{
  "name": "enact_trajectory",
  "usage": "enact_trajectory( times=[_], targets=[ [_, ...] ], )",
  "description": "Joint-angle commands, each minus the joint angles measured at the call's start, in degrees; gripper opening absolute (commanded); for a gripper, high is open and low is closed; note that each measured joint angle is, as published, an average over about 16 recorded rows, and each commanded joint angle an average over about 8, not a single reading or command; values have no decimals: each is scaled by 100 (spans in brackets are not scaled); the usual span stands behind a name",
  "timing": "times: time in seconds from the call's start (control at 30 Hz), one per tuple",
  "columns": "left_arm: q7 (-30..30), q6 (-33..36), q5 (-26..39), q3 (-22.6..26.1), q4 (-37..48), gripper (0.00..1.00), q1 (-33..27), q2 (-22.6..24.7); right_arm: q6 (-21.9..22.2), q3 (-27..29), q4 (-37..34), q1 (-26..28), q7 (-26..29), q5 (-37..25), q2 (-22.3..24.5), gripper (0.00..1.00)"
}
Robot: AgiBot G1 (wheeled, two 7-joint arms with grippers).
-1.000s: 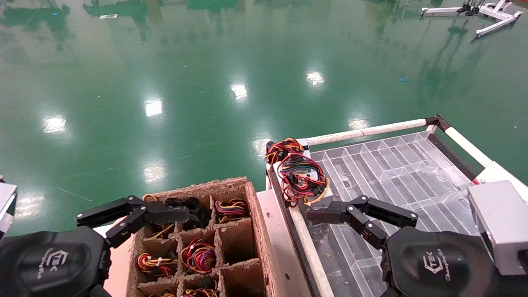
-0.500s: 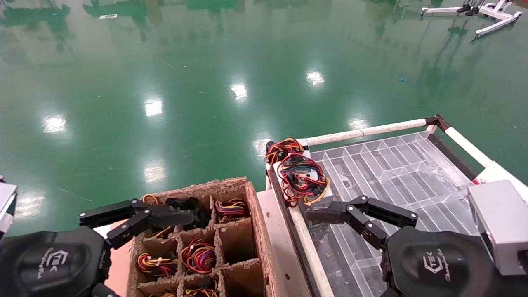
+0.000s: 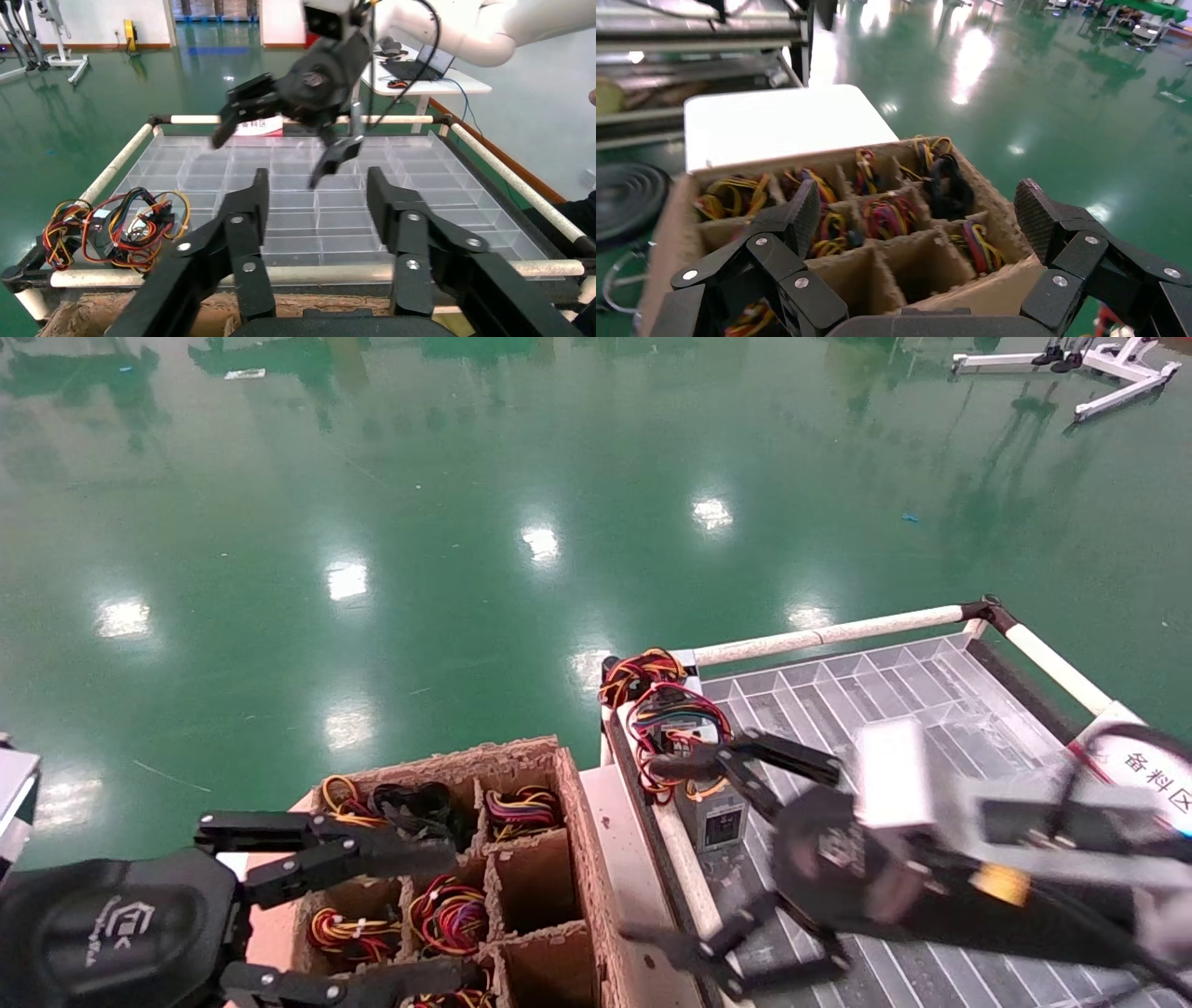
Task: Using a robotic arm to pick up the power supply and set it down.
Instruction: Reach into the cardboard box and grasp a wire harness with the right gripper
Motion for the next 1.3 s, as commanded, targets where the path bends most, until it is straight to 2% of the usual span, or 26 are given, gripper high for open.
enact_trajectory(
  times=[0.03,0.4,0.43,0.5,0.67,0.73,0.83,1.07,1.3],
  targets=[
    [0,0,0,0,0,0,0,0,13,-133,-132,230,-76,-256,-194,100],
    [1,0,-1,1,0,0,0,0,-2,-1005,-1289,1416,-699,-1789,-1358,98],
    [1,0,-1,1,0,0,0,0,9,-1072,-1398,1496,-760,-1901,-1460,93],
    [1,0,-1,2,0,0,-1,0,45,-1191,-1620,1644,-890,-2107,-1656,75],
    [1,-1,-1,2,0,0,-1,-1,223,-1419,-2203,1947,-1260,-2524,-2123,16],
    [1,-1,-1,2,0,0,-1,-1,316,-1496,-2426,2040,-1415,-2667,-2297,4],
    [1,-1,-2,2,0,1,-1,-1,464,-1598,-2752,2159,-1638,-2855,-2551,0],
    [2,-1,-2,3,0,5,-1,-1,778,-1728,-3505,2384,-2053,-3101,-3032,0],
    [2,-1,-2,4,0,6,-1,-1,1090,-1801,-4042,2507,-2351,-3147,-3300,0]
  ],
)
